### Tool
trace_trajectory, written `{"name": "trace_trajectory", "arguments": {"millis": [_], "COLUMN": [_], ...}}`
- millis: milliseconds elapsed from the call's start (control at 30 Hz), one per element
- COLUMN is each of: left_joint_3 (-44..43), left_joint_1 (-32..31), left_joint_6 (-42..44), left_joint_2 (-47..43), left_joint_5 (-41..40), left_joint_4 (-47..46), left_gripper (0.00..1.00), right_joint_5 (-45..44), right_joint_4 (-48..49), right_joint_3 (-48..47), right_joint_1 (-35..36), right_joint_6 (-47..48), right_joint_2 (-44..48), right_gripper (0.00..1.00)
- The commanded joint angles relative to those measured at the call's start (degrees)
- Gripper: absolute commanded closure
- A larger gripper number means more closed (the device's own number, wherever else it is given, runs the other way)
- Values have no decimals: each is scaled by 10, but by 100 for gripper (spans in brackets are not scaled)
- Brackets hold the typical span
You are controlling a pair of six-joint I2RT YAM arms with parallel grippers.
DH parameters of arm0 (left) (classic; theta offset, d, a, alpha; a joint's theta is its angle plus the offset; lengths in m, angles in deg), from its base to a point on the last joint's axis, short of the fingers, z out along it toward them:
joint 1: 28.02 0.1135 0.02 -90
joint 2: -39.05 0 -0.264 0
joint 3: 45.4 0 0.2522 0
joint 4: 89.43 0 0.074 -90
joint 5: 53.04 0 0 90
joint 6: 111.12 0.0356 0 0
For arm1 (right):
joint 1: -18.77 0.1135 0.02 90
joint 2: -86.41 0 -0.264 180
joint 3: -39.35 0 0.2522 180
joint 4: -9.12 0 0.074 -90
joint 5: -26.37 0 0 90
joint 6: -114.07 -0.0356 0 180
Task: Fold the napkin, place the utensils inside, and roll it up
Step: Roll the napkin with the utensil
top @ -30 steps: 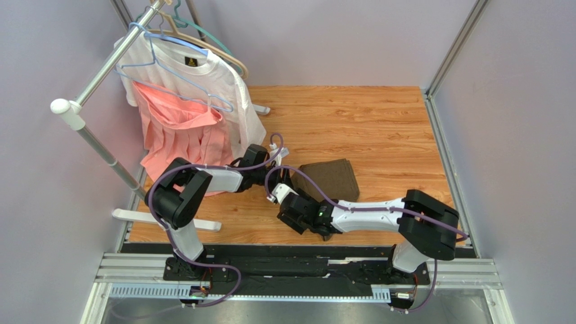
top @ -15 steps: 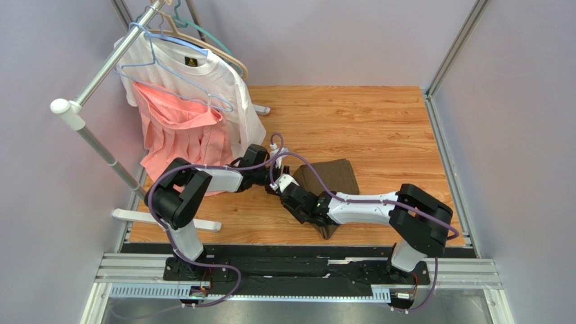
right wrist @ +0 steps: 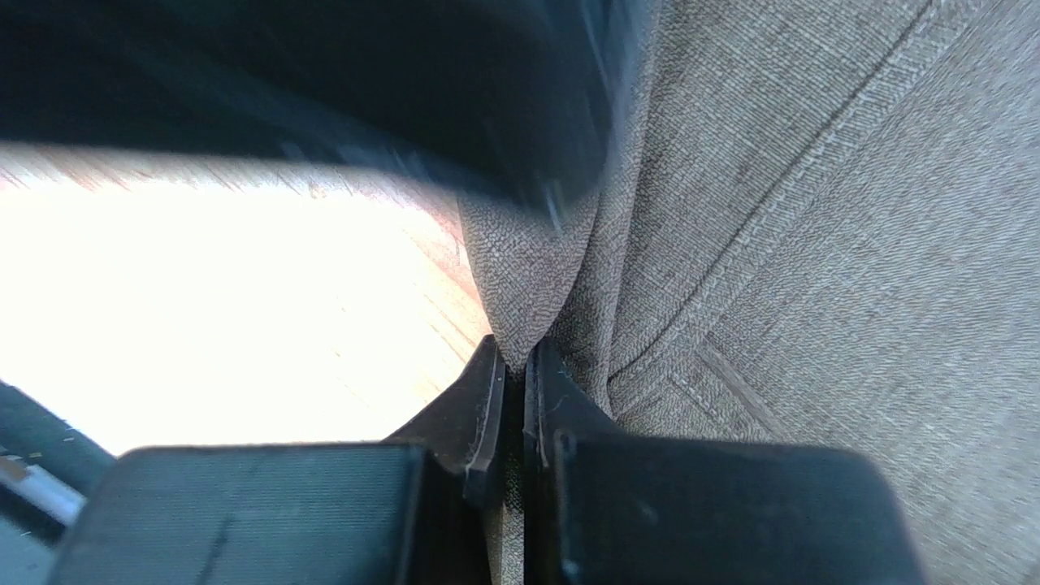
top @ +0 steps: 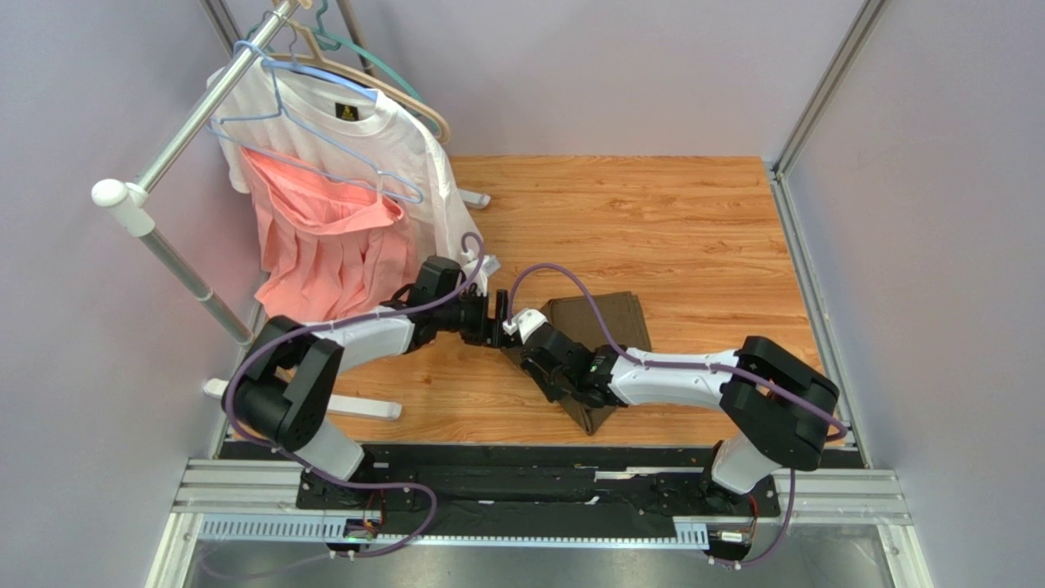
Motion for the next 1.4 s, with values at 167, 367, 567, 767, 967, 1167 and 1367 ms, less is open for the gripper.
{"name": "trace_trajectory", "arguments": {"millis": [167,367,567,767,967,1167,1367], "left_joint_3": [42,93,137,132,93,62,29], "left_joint_1": [35,44,43,-6,-53,-75,-88], "left_joint_6": [7,21,87,140,196,244,261], "left_joint_2": [-102,-188,-237,-205,-141,-67,5], "left_joint_5": [-87,-106,-33,30,60,113,171], "left_joint_4": [57,36,-54,-150,-182,-191,-185], "left_gripper": [20,18,13,10,9,9,9], "right_joint_5": [202,300,416,510,583,640,694], "right_joint_4": [-15,10,11,16,44,36,8], "right_joint_3": [66,88,80,69,65,52,26], "right_joint_1": [-38,-97,-164,-213,-257,-292,-334], "right_joint_6": [-60,-57,-31,-15,-20,-11,13], "right_joint_2": [19,50,41,5,-33,-68,-112], "right_gripper": [100,100,100,100,100,100,100]}}
